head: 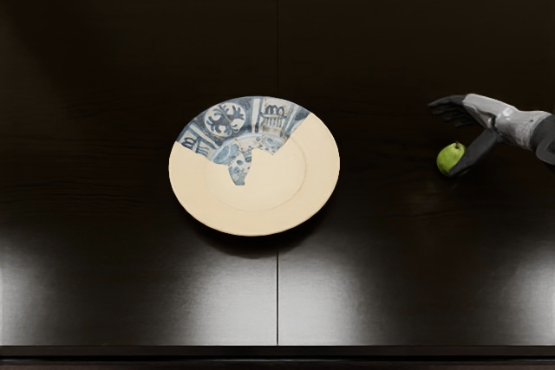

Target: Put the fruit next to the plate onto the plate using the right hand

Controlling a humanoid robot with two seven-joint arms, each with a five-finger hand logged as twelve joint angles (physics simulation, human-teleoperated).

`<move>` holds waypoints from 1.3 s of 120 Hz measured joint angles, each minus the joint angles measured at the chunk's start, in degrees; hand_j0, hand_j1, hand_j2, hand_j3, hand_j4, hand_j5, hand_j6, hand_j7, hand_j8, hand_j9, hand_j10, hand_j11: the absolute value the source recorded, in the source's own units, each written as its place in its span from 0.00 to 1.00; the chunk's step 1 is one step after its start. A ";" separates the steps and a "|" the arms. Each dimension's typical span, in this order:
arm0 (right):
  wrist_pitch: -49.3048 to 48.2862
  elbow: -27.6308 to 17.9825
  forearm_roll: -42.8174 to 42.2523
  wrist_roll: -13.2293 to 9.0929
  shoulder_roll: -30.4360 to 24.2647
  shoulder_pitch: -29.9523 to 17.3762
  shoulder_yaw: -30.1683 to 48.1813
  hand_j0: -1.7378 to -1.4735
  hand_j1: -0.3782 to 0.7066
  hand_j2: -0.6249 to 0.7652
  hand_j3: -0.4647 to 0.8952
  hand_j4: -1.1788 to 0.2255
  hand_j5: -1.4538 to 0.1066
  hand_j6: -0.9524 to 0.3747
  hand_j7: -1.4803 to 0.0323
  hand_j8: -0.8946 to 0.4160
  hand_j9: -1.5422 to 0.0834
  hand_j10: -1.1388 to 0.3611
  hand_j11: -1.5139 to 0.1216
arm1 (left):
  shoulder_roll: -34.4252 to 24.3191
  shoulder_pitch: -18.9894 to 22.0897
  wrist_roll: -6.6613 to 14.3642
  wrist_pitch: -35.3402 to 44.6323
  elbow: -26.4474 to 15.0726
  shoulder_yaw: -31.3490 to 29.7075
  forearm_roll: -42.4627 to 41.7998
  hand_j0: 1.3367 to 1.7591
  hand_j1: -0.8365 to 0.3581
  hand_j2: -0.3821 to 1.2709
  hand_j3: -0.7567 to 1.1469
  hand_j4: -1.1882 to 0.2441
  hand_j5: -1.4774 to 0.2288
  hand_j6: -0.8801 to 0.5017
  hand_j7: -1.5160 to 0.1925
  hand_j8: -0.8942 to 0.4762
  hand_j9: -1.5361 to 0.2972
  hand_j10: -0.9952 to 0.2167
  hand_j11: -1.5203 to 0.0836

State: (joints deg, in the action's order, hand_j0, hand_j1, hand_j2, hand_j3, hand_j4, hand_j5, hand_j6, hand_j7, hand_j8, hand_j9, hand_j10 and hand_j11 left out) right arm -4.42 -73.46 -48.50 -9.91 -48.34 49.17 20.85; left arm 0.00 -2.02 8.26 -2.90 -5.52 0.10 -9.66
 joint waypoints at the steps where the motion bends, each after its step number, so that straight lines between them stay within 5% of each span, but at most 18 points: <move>1: 0.12 0.01 -0.05 0.08 0.00 -0.07 -0.03 0.30 0.25 0.42 0.34 0.69 0.76 0.56 0.80 0.52 0.79 0.62 0.76 | 0.00 0.00 0.00 0.00 0.00 0.00 0.00 0.76 0.97 0.23 0.40 0.81 0.85 0.62 0.87 0.64 0.82 0.80 0.93; 72: 6.86 0.77 -2.69 2.40 0.13 -2.49 -3.23 0.30 0.35 0.41 0.34 0.63 0.69 0.49 0.73 0.46 0.72 0.56 0.69 | 0.00 0.00 0.00 0.01 0.00 0.00 0.00 0.76 0.97 0.23 0.40 0.81 0.85 0.62 0.87 0.64 0.82 0.80 0.93; 156: 7.40 1.62 -2.72 2.66 1.20 -3.59 -3.59 0.30 0.46 0.40 0.34 0.55 0.60 0.41 0.64 0.38 0.63 0.49 0.61 | 0.00 0.00 0.00 0.00 -0.01 0.00 0.00 0.76 0.97 0.23 0.40 0.81 0.85 0.62 0.87 0.64 0.82 0.80 0.93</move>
State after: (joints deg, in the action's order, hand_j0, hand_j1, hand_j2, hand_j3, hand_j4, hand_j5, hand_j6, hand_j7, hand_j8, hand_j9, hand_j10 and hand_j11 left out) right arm 2.98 -71.84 -51.22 -7.25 -47.15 45.59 17.26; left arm 0.00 -2.02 8.26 -2.90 -5.53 0.10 -9.66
